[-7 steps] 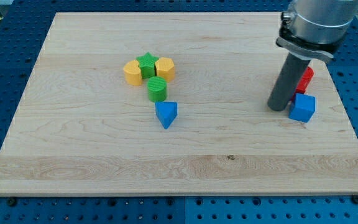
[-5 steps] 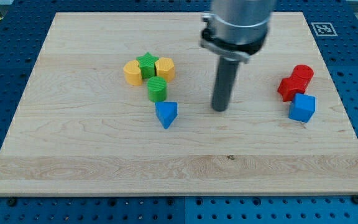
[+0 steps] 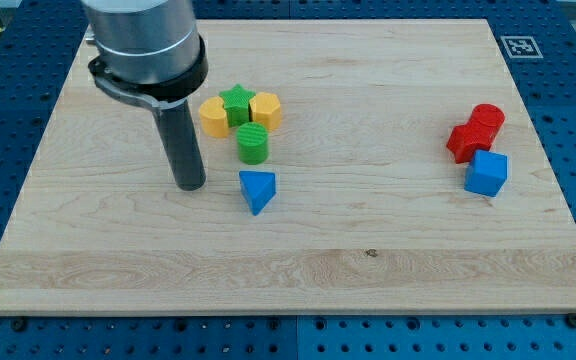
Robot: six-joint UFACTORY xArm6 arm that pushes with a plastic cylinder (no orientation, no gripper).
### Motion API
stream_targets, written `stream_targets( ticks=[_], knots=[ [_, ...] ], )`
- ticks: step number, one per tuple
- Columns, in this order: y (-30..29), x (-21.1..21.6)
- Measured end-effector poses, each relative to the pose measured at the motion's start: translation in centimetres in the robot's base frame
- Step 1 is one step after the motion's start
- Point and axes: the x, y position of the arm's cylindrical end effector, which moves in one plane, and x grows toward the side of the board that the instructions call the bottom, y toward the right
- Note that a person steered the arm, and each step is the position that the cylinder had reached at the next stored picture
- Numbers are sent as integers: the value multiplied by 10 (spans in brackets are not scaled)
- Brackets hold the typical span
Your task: Move the blue triangle right and down a bit
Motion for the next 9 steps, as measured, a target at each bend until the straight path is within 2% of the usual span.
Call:
stream_targets(
  ticks=[6, 7, 9],
  knots=[
    [148, 3],
    [151, 3],
    [99, -8]
  ],
)
